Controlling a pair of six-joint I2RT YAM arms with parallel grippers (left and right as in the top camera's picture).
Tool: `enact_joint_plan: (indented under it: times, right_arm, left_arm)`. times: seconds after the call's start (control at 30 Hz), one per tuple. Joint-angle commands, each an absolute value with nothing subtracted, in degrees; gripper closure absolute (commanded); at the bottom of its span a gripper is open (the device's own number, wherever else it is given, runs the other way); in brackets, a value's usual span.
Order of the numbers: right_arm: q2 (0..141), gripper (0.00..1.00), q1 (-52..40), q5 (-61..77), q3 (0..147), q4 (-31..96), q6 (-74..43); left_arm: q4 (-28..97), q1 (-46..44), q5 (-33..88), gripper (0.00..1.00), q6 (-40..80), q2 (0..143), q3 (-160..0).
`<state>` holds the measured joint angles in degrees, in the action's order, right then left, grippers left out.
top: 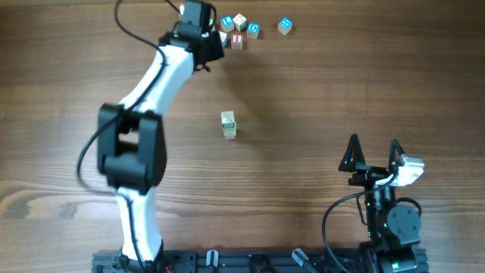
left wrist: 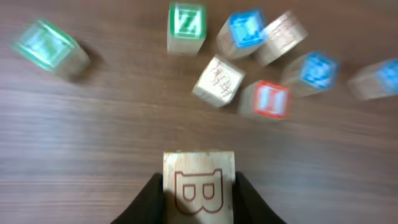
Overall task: Form a tower
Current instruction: 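Close the left gripper on the wooden 'B' block and lift it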
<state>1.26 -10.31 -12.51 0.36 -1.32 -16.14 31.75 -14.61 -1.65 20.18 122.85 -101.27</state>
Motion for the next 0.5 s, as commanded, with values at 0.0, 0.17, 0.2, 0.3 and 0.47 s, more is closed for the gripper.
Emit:
enact_joint_plan:
  times: [0.0,0.17,0.2,0.3,0.47]
  right_arm:
    - [0.93,0.00,-10.07,-13.10,0.30,-1.56,-15.18]
    - [0.93,0.00,-10.07,-13.10,0.30,-1.56,-15.16]
    - [0.93,0.00,-10.07,-13.10,0.30,-1.58,-15.18]
    - [0.93,0.00,-10.07,-13.10,0.30,-1.58,-15.18]
    - [0.93,0.00,-10.07,-13.10,0.30,-1.56,-15.18]
  left_arm:
    - [38.28,-14.33,-2.02,0.80,19.92,111.26,-101.16]
    - [52.51,-14.35,-3.11,0.79,19.92,101.65,-101.16]
    - [54.61,-14.33,-3.09,0.79,19.92,101.45,-101.16]
    - [61.76,-14.35,-3.09,0.80,19.99,102.28,-100.29]
    - [59.77,-14.33,-3.40,0.80,21.45,104.84,-90.96]
